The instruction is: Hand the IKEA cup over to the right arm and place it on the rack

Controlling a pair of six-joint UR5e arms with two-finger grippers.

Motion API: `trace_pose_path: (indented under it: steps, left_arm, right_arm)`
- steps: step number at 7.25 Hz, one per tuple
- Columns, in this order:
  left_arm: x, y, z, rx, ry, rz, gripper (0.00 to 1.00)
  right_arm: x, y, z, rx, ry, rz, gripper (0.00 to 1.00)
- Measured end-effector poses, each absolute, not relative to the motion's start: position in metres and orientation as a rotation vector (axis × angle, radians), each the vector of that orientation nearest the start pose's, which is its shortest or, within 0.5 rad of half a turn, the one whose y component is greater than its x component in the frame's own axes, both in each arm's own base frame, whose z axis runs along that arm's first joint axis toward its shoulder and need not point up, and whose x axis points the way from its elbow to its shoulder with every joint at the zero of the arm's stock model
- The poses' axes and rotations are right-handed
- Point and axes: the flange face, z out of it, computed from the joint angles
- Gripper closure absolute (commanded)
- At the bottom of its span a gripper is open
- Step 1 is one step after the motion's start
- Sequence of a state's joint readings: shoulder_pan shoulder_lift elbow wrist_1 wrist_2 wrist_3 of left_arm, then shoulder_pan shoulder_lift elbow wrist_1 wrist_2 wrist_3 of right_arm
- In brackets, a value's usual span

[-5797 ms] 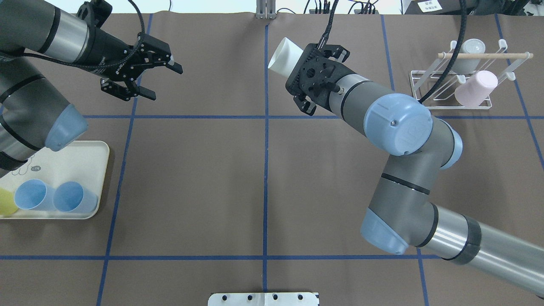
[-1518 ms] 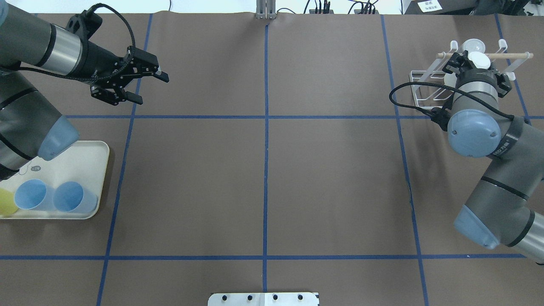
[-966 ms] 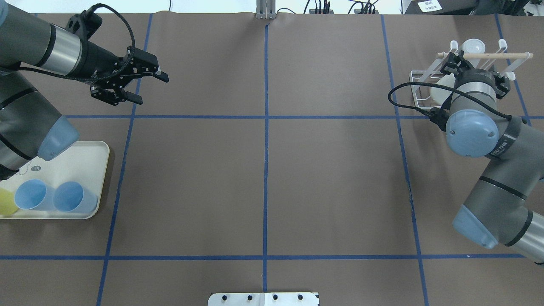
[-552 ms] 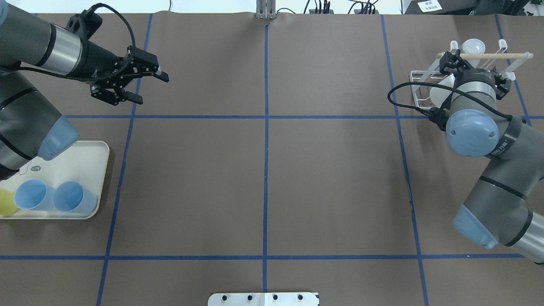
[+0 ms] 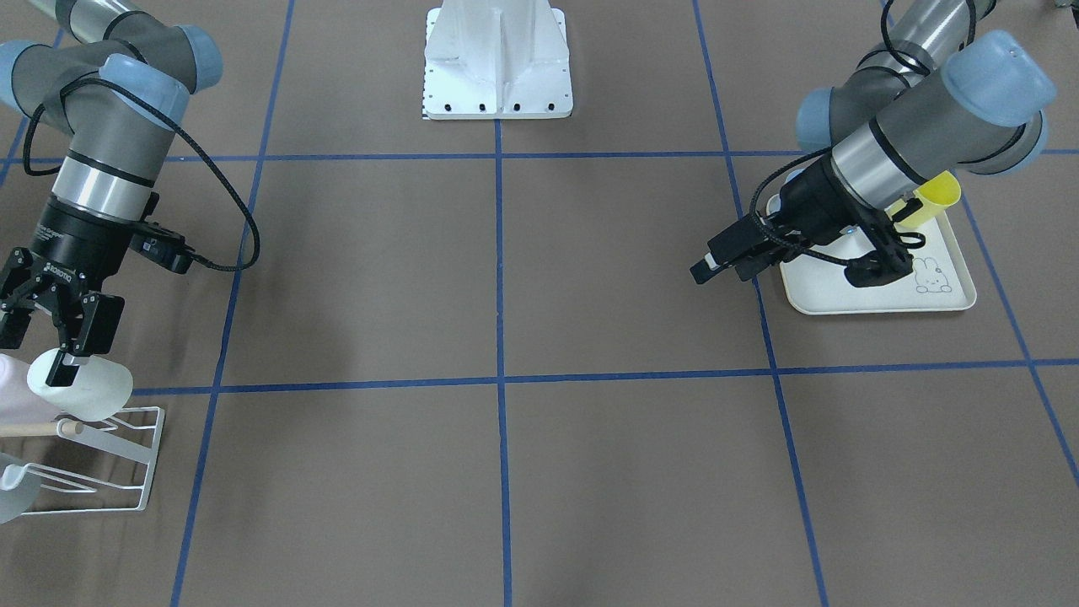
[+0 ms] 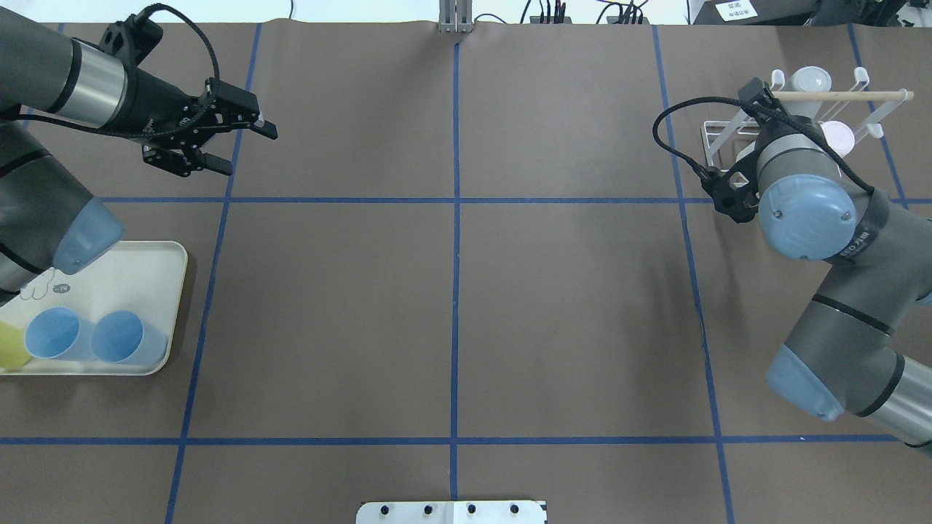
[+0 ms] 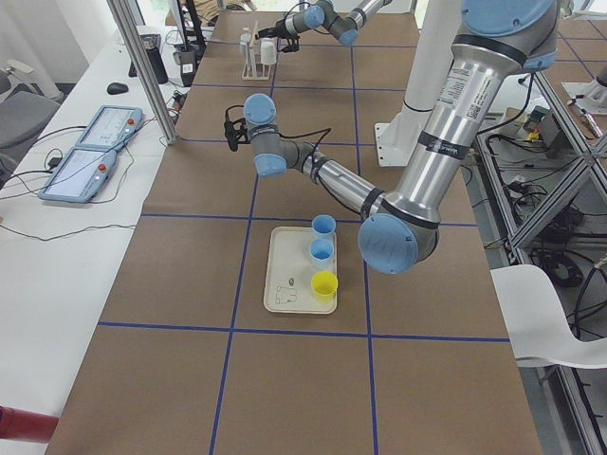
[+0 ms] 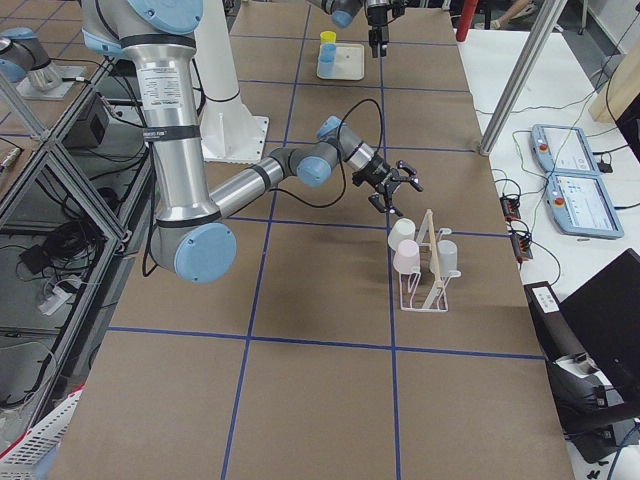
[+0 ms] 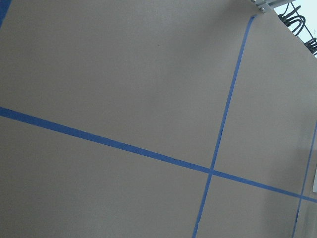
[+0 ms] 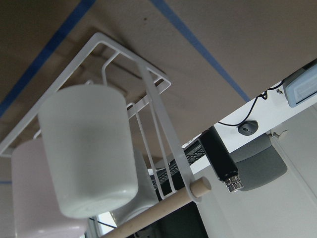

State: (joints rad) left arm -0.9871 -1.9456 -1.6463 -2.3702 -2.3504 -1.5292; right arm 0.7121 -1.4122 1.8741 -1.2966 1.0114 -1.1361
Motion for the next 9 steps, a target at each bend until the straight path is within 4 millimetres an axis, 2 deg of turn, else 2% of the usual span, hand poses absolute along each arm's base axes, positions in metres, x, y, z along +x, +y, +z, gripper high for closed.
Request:
trace_pose_path:
  steps: [2,4,5,7,9]
  left_arm:
    - [0.257,-0.539,0.354,0.072,1.302,-0.252,0.00]
    - [0.237,-0.525,0.403,0.133,1.233,-0.196,0.00]
    - [0.230,-0.514,0.426,0.163,1.194,-0.173,0.00]
    - [0.218,-0.485,0.476,0.215,1.099,-0.112,0.00]
    - [0.183,-0.445,0.528,0.241,1.006,-0.030,0.00]
  right_arm:
    - [-0.301,-0.490,0.392,0.860,0.377,-1.307,0.01]
    - [-0.314,-0.480,0.380,0.955,-0.029,-0.923,0.01]
    - [-0.319,-0.475,0.373,0.962,-0.212,-0.745,0.00]
    - [-0.334,-0.471,0.344,0.919,-0.501,-0.470,0.00]
    - [-0.348,-0.467,0.324,0.869,-0.637,-0.342,0.00]
